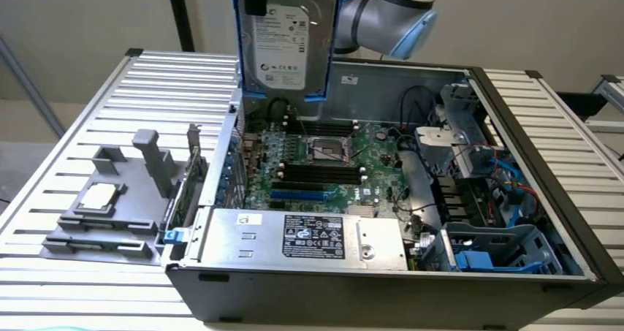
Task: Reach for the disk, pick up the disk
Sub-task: 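Pick up the disk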
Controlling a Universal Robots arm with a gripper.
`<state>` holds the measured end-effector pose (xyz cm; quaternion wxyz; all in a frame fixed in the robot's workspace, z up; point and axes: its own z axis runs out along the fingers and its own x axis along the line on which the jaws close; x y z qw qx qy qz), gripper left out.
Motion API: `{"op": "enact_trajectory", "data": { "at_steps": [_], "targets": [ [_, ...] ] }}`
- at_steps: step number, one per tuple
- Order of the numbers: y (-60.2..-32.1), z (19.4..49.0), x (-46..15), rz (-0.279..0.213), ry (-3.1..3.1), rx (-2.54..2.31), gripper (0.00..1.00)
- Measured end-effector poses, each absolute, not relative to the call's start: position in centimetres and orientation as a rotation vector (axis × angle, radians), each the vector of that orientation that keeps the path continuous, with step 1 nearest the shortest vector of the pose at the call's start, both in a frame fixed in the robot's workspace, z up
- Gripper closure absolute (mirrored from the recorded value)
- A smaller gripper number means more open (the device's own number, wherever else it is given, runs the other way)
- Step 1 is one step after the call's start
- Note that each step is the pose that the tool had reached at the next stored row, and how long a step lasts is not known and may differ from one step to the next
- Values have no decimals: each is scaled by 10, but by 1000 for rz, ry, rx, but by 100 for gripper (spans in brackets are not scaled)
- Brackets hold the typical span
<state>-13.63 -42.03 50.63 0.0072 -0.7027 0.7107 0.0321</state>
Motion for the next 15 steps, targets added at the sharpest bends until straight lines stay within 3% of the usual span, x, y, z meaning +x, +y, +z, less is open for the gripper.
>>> {"op": "enact_trajectory", "data": {
  "at_steps": [15],
  "targets": [
    [-441, 506, -68, 102, 2222, -2197, 67]
  ]
}}
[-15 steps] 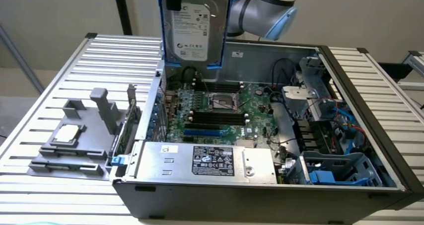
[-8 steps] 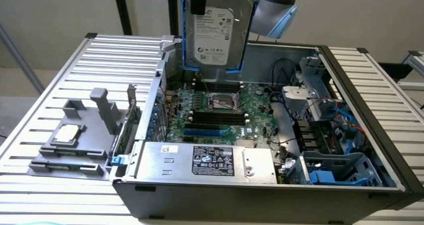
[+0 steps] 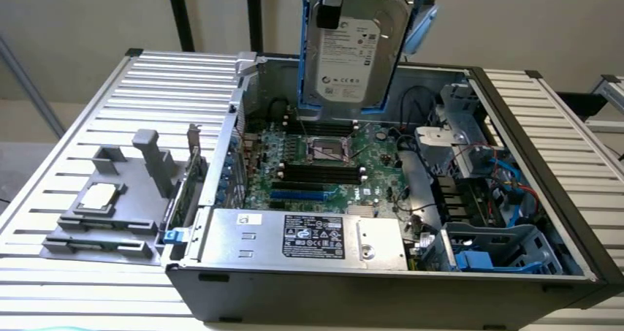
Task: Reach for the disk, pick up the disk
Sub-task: 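Pick up the disk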
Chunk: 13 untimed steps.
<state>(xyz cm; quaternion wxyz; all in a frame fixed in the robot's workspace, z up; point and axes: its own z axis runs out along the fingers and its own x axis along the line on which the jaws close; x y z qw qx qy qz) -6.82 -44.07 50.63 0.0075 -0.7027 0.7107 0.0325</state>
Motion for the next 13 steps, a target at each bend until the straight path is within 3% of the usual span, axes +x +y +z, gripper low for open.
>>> {"op": "enact_trajectory", "data": {
  "at_steps": [13],
  "targets": [
    [-470, 507, -19, 103, 2223, -2198, 67]
  ]
}}
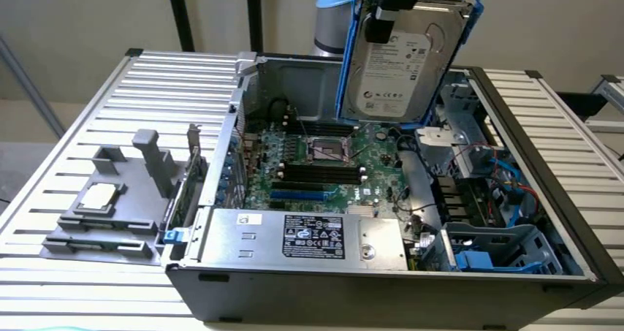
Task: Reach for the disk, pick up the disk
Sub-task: 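Pick up the disk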
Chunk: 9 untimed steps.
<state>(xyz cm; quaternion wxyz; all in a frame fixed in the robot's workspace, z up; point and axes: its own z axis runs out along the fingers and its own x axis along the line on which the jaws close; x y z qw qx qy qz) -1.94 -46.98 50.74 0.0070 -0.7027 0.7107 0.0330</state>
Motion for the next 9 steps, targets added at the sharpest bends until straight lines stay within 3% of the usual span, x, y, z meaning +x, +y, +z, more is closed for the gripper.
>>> {"op": "enact_trajectory", "data": {
  "at_steps": [9],
  "targets": [
    [-492, 510, 10, 105, 2224, -2198, 67]
  ]
}}
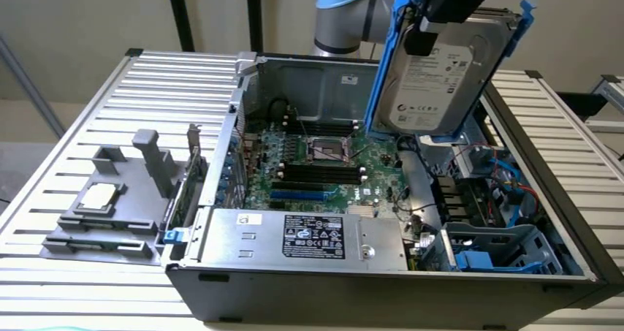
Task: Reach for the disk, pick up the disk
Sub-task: 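Pick up the disk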
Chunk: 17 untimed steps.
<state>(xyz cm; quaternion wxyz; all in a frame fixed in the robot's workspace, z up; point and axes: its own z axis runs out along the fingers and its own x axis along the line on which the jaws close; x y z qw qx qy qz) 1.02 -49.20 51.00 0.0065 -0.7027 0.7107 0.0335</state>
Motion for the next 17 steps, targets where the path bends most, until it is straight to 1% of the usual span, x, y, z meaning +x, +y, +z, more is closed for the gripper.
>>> {"op": "enact_trajectory", "data": {
  "at_steps": [17],
  "targets": [
    [-534, 516, 61, 108, 2225, -2200, 67]
  ]
}}
